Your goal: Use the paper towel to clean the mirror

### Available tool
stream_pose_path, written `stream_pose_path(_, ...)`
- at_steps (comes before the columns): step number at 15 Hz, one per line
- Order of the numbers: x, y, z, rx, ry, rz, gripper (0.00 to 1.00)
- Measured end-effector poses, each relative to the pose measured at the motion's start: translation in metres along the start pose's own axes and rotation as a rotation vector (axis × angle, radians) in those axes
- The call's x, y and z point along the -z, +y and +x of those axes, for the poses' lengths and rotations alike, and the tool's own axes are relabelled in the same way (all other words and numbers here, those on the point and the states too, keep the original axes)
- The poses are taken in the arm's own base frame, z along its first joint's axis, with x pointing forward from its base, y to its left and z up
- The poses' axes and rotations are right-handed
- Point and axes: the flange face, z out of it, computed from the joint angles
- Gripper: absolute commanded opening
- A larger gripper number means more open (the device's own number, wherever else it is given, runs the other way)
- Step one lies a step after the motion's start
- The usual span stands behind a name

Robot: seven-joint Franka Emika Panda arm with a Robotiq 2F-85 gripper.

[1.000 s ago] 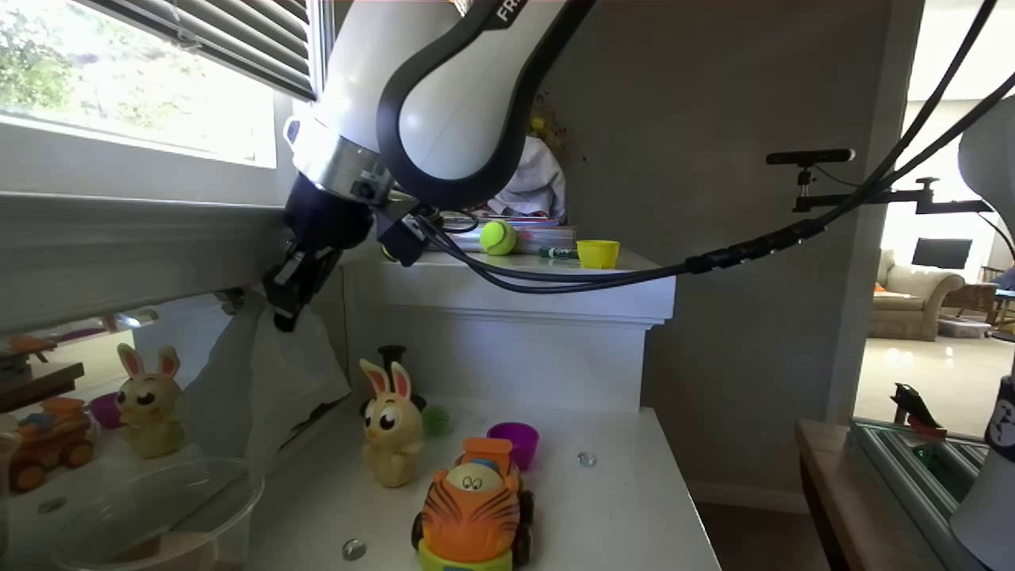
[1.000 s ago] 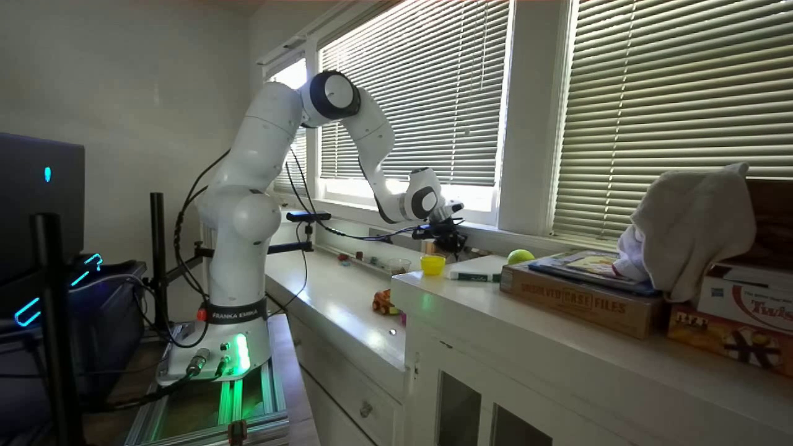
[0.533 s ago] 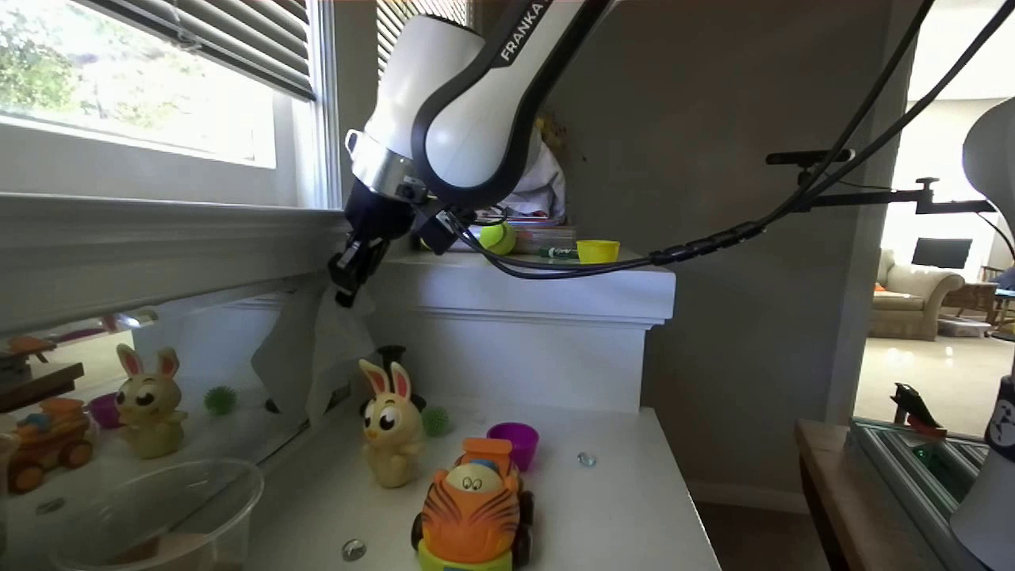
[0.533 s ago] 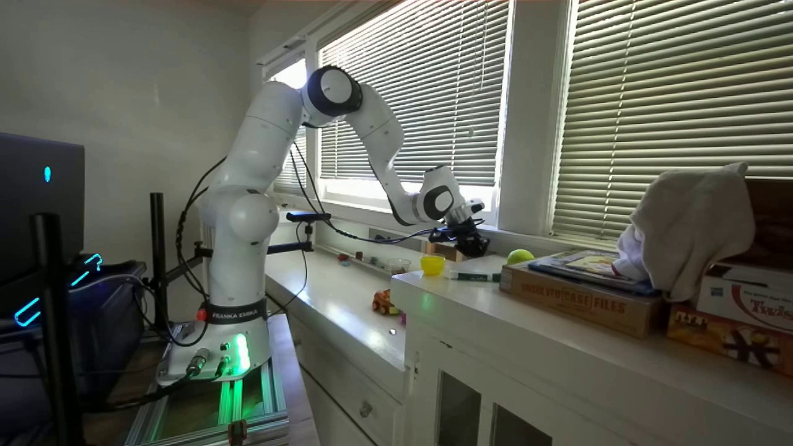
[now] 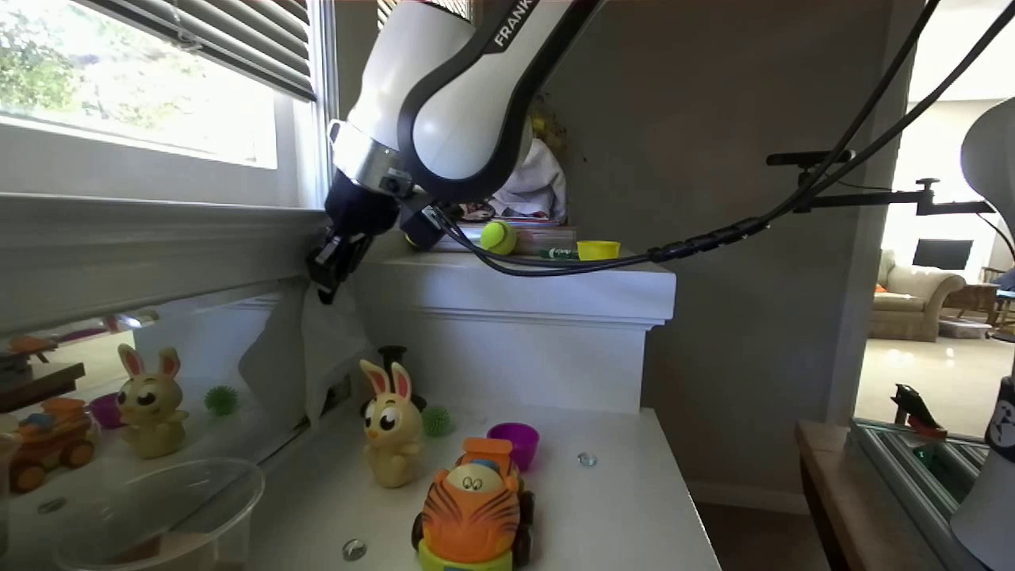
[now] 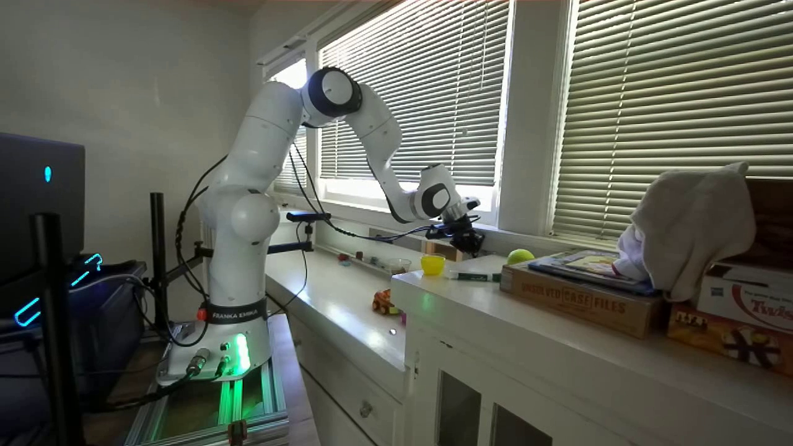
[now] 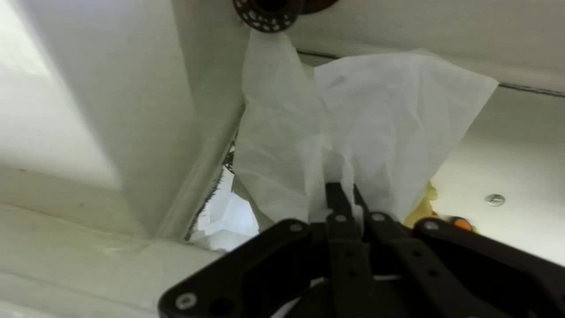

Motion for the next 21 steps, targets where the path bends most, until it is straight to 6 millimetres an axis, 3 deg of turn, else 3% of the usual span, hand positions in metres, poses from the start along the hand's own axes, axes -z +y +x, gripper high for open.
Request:
stream_pose_path(8,0.005,-0.065,0.011,0.056,-0.024,0.098,0.00)
stream_pose_path(12,0.008,-0.077,0.014,0.059,-0.024,0.130,0.00)
stream_pose_path(16,0.006,-0.054,0.011,0.025,-0.027,0.115,0.00)
stream_pose_path(21,0.002,0.016,-0.003,-0.064,-0.040,0.046,0.00)
